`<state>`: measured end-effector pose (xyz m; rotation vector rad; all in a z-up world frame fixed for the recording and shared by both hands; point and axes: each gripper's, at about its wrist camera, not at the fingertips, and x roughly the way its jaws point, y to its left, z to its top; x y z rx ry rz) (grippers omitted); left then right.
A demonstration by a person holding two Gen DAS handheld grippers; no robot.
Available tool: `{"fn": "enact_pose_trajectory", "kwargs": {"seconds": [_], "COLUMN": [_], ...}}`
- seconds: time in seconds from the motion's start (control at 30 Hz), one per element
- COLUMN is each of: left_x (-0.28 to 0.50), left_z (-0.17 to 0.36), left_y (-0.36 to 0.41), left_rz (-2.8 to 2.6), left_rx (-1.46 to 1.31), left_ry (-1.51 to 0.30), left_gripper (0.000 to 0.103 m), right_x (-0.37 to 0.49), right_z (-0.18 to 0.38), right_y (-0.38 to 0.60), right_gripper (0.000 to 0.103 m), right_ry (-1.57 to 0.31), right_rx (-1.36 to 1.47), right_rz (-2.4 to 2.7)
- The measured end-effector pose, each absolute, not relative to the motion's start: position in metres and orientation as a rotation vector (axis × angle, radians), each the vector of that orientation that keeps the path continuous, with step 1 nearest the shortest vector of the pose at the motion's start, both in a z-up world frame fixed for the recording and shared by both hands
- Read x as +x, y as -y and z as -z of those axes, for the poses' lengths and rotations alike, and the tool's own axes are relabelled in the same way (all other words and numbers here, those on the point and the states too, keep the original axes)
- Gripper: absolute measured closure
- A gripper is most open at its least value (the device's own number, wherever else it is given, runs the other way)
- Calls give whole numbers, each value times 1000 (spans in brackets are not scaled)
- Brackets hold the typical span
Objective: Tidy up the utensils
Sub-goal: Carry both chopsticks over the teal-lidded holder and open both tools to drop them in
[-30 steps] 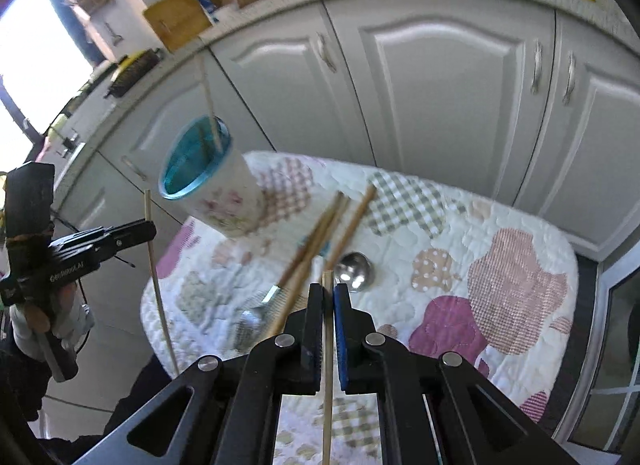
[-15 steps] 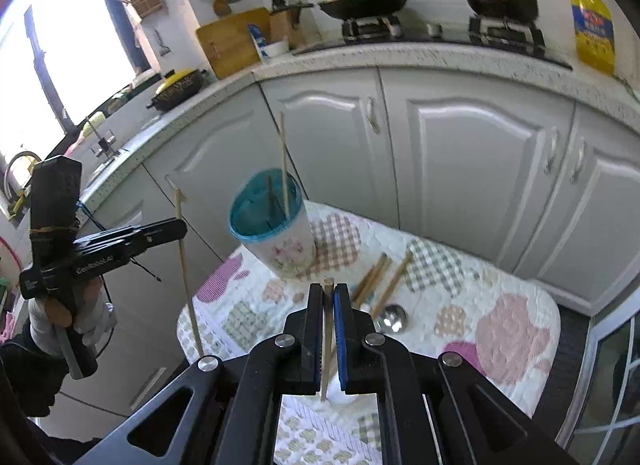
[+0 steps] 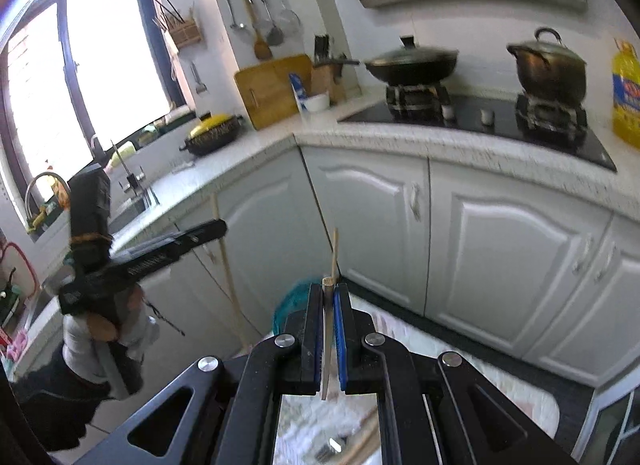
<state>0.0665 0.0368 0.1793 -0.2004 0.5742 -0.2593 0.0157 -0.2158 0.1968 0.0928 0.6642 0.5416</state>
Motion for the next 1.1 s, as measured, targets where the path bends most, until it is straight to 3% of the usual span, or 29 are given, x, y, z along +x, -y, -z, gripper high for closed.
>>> {"fn": "enact_pose_trajectory", "kwargs": {"seconds": [0.43, 1.1], "left_x": [135, 152], "left_z": [-149, -67], "left_y": [-37, -31], "left_rz": [158, 100], "left_rx": [-155, -152], "left_ry": [-571, -677], "left_gripper": [99, 99], "right_x": [101, 158], "right_z": [-204, -91], "right_y": [174, 151], "right_gripper": [98, 98], "right_ry": [-651, -884], "right_rx": [83, 103], "right_rz": [-543, -558]}}
